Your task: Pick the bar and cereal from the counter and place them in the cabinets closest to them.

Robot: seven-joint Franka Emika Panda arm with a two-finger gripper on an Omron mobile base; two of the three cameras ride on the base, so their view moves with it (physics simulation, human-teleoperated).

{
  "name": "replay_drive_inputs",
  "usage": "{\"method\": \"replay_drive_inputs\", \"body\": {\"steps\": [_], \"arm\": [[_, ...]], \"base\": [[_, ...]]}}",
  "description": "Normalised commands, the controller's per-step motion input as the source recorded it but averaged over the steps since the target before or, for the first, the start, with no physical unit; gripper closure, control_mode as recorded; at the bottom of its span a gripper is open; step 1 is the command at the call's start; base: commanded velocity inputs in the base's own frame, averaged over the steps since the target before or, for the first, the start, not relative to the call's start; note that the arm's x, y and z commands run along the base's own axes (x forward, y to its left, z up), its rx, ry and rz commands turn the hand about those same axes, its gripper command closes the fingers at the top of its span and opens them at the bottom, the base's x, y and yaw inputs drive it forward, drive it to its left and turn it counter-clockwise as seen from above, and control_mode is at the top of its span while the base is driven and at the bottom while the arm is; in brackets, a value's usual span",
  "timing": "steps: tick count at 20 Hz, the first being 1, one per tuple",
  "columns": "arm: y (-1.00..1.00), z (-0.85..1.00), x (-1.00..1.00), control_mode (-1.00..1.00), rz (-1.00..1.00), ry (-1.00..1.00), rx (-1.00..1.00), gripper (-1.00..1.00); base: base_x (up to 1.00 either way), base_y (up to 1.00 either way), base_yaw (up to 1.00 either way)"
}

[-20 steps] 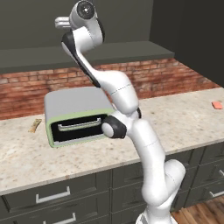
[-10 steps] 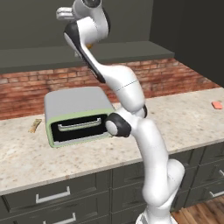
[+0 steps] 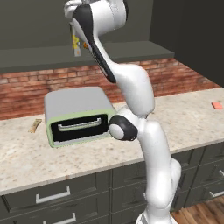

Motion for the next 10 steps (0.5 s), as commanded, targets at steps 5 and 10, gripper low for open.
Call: {"method": "replay_drive_inputs", "body": {"steps": [5,10], "arm": [[-0.32,-0.96,-1.0,-1.0,0.06,0.0,-0.17,-1.0],[-0.25,-1.0,-1.0,-1.0,0.02,0.0,-0.18,-1.0]], "base": [[0.0,0.0,0.0],[0.0,0.0,0.0]]}}
